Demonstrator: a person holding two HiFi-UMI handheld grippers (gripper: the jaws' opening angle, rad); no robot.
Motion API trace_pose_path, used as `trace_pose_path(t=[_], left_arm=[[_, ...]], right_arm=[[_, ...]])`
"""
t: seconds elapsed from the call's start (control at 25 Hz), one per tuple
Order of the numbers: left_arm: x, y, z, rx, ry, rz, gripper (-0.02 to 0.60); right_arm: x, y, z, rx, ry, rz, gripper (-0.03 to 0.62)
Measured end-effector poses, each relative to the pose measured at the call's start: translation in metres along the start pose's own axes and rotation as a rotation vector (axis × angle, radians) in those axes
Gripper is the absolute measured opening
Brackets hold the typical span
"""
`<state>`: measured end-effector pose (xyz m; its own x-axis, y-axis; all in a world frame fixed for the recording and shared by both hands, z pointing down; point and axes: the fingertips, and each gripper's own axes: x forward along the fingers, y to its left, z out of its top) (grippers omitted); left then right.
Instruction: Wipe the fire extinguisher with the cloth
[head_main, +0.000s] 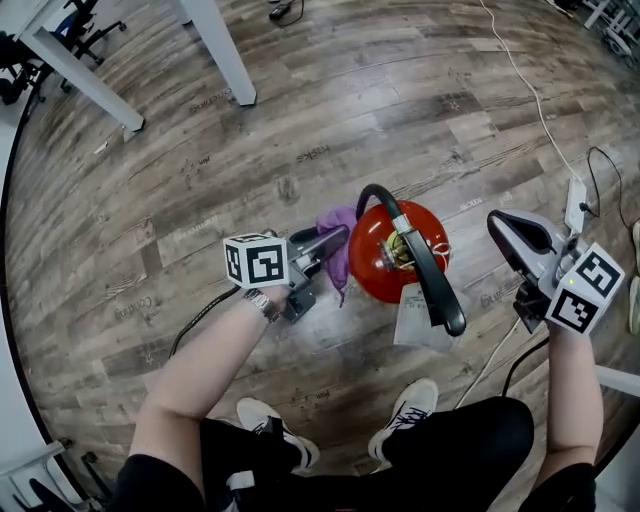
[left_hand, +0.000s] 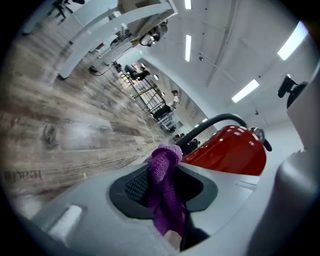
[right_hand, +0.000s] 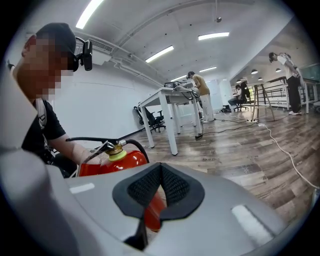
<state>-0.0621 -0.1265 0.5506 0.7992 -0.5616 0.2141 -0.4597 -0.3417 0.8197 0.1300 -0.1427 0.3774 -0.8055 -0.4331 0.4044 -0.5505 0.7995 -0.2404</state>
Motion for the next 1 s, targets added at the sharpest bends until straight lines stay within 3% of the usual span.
trace_pose_path(t=[0.08, 0.32, 0.44, 0.64, 0.76, 1.0], left_arm=[[0.005, 0.027, -0.024, -0.071, -0.030, 0.047, 0.109], [0.013, 0.119, -0.098, -0.170, -0.028, 0.261, 0.109], [0.015, 0.140, -0.114, -0.212, -0.069, 0.284, 0.112], [0.012, 0.129, -0.104, -0.258, -0.086, 0.238, 0.112], [0.009, 0.090, -0.075, -0.272, -0.085, 0.131, 0.112], [-0.011, -0.035, 0.021, -0.091, -0.055, -0.073, 0.111]], right_arm=[[-0.003, -0.002, -0.009, 0.010, 0.006, -0.005, 0.005], [-0.017, -0.009, -0.026, 0.034, 0.006, -0.034, 0.005], [-0.021, -0.008, -0.038, 0.052, 0.019, -0.046, 0.005], [-0.026, 0.001, -0.045, 0.066, 0.025, -0.050, 0.005], [-0.029, 0.000, -0.038, 0.071, -0.002, -0.059, 0.005], [-0.026, -0.004, -0.012, 0.072, -0.088, -0.055, 0.005]])
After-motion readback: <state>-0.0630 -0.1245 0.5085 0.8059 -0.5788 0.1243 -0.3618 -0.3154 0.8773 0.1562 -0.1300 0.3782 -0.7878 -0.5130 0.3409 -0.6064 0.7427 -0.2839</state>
